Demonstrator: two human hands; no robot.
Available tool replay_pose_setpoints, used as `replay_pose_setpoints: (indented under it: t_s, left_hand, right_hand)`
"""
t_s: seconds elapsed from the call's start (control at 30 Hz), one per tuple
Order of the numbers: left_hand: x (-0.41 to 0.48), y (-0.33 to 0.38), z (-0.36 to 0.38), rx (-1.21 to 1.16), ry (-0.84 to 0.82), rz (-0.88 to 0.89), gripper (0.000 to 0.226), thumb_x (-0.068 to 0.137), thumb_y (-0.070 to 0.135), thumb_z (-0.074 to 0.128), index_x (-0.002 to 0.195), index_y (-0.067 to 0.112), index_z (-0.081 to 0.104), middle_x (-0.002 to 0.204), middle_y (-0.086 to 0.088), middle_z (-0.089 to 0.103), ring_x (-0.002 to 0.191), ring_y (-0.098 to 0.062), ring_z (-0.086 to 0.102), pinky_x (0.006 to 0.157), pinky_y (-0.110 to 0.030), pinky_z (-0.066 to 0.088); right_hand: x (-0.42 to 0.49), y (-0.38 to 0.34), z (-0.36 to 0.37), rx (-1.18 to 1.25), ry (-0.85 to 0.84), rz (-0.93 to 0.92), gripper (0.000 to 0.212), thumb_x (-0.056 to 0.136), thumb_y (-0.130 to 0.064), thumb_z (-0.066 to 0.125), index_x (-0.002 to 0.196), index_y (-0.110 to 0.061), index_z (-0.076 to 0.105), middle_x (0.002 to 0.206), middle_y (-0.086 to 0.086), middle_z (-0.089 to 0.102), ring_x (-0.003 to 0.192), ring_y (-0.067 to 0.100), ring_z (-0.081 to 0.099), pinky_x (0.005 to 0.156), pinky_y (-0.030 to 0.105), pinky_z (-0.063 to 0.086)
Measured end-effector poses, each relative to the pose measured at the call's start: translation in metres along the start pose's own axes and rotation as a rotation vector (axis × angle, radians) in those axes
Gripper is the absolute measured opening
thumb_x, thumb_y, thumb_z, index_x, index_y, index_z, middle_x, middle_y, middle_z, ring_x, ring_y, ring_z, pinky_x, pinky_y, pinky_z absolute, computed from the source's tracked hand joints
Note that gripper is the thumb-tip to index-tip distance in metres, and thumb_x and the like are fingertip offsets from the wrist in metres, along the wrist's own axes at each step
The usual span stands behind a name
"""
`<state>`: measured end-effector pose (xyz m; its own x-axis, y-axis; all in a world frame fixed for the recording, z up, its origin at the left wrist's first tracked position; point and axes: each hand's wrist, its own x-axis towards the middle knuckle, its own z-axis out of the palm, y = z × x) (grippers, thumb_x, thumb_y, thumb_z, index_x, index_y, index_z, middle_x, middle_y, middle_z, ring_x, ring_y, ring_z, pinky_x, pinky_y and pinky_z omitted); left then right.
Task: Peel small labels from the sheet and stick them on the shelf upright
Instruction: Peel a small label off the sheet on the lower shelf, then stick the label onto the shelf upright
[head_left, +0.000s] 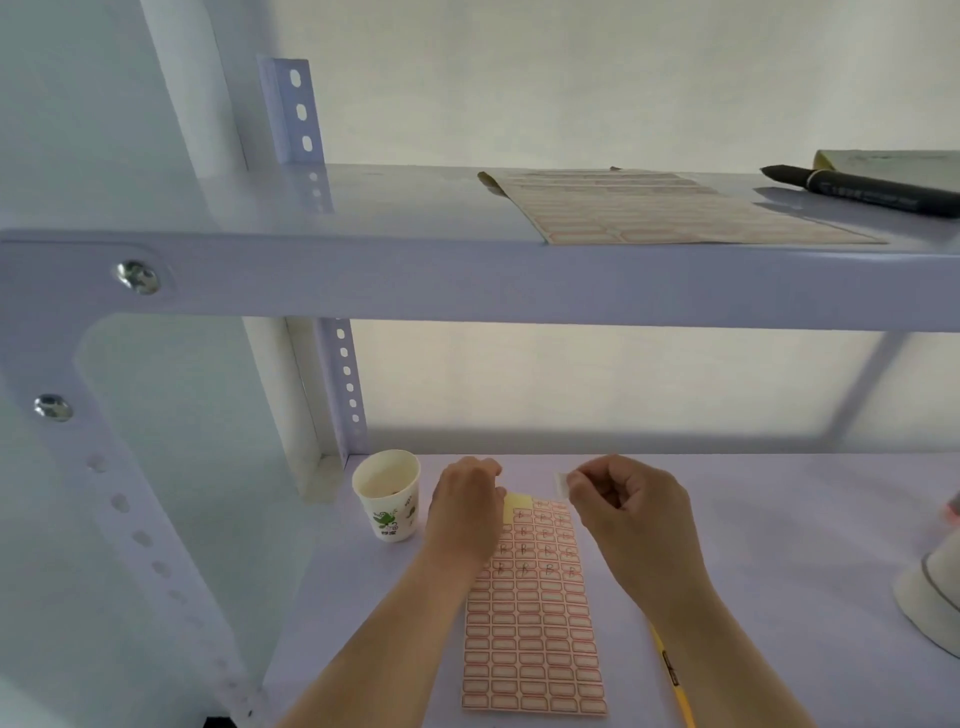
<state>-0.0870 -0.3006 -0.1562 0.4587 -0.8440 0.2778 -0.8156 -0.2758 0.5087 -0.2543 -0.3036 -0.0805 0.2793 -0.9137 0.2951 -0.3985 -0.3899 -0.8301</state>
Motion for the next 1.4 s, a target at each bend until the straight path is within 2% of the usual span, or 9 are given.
replay_pose_setpoints:
  t_s: [0.13, 0.23, 0.33, 0.57, 0.73, 0.9, 1.13, 1.23, 1.4]
  left_hand:
    - [-0.013, 0.015, -0.014, -0.084, 0.049, 0.057, 0.025, 0.093, 0.016, 0.063, 0.117, 0.017, 0.07, 0.119, 0.001, 0.072, 0.113, -0.016, 0.063, 0.098, -0.026, 0.047]
    - [-0.033, 0.032, -0.044, -0.32, 0.152, 0.02, 0.013, 0.09, 0.018, 0.066, 0.101, 0.022, 0.074, 0.094, 0.011, 0.076, 0.085, -0.003, 0.067, 0.078, -0.013, 0.052]
    - [-0.051, 0.041, -0.073, -0.597, 0.178, -0.015, 0.011, 0.085, 0.013, 0.071, 0.089, 0.022, 0.077, 0.076, 0.014, 0.076, 0.074, -0.002, 0.071, 0.066, -0.011, 0.055]
    - [-0.074, 0.033, -0.12, -0.869, 0.073, -0.023, 0.025, 0.087, 0.005, 0.071, 0.087, 0.027, 0.082, 0.081, 0.013, 0.08, 0.076, -0.002, 0.075, 0.069, -0.01, 0.054]
    - [-0.09, 0.013, -0.142, -0.94, 0.057, -0.04, 0.027, 0.088, 0.005, 0.07, 0.09, 0.029, 0.082, 0.079, 0.017, 0.08, 0.077, -0.004, 0.075, 0.069, -0.012, 0.055]
    - [-0.104, -0.002, -0.156, -1.043, 0.055, -0.064, 0.012, 0.084, 0.008, 0.076, 0.09, 0.017, 0.082, 0.079, 0.006, 0.081, 0.077, -0.008, 0.077, 0.07, -0.017, 0.057]
    - [-0.128, -0.004, -0.168, -1.067, 0.117, -0.075, 0.007, 0.083, 0.008, 0.077, 0.084, 0.013, 0.082, 0.077, 0.002, 0.081, 0.073, -0.008, 0.076, 0.066, -0.013, 0.056]
    - [-0.138, 0.001, -0.174, -1.057, 0.113, -0.065, 0.011, 0.085, 0.005, 0.074, 0.085, 0.013, 0.08, 0.08, 0.001, 0.082, 0.08, -0.012, 0.078, 0.071, -0.016, 0.057]
    - [-0.158, 0.013, -0.186, -0.995, 0.119, -0.058, 0.01, 0.087, 0.004, 0.072, 0.087, 0.012, 0.079, 0.082, 0.0, 0.081, 0.08, -0.01, 0.076, 0.074, -0.017, 0.057]
  right_hand:
    - [0.0, 0.002, -0.001, -0.024, 0.004, 0.007, 0.023, 0.085, -0.019, 0.068, 0.062, -0.024, 0.068, 0.052, -0.017, 0.065, 0.049, -0.001, 0.056, 0.049, 0.008, 0.042]
    - [-0.001, -0.002, 0.001, -0.022, 0.027, 0.016, 0.021, 0.084, -0.021, 0.069, 0.064, -0.024, 0.069, 0.06, -0.017, 0.068, 0.05, -0.001, 0.056, 0.05, 0.008, 0.042]
    - [-0.005, -0.013, 0.007, -0.011, 0.055, 0.002, 0.019, 0.085, -0.021, 0.071, 0.066, -0.026, 0.07, 0.066, -0.02, 0.069, 0.054, -0.002, 0.059, 0.052, 0.008, 0.043]
    - [-0.033, -0.056, 0.027, 0.092, 0.077, -0.08, 0.021, 0.085, -0.011, 0.068, 0.068, -0.022, 0.071, 0.06, -0.016, 0.07, 0.051, 0.001, 0.059, 0.049, 0.009, 0.042]
    - [-0.06, -0.074, 0.043, 0.107, 0.105, -0.157, 0.021, 0.091, -0.009, 0.065, 0.077, -0.02, 0.075, 0.064, -0.006, 0.071, 0.06, 0.01, 0.063, 0.052, 0.01, 0.041]
    - [-0.084, -0.088, 0.056, 0.081, 0.13, -0.226, 0.024, 0.091, -0.019, 0.055, 0.084, -0.022, 0.077, 0.071, -0.008, 0.071, 0.07, 0.016, 0.067, 0.058, 0.027, 0.05]
    - [-0.107, -0.102, 0.047, 0.205, 0.172, -0.071, 0.019, 0.088, -0.01, 0.068, 0.089, -0.027, 0.077, 0.073, -0.007, 0.075, 0.063, 0.009, 0.067, 0.054, 0.012, 0.048]
    - [-0.111, -0.106, 0.035, 0.323, 0.108, 0.005, 0.018, 0.088, -0.013, 0.07, 0.09, -0.03, 0.076, 0.074, -0.012, 0.076, 0.059, 0.016, 0.063, 0.055, 0.017, 0.051]
    - [-0.12, -0.116, 0.017, 0.424, -0.041, 0.046, 0.019, 0.087, -0.01, 0.069, 0.076, -0.023, 0.078, 0.048, -0.014, 0.062, 0.046, 0.007, 0.047, 0.048, 0.013, 0.042]
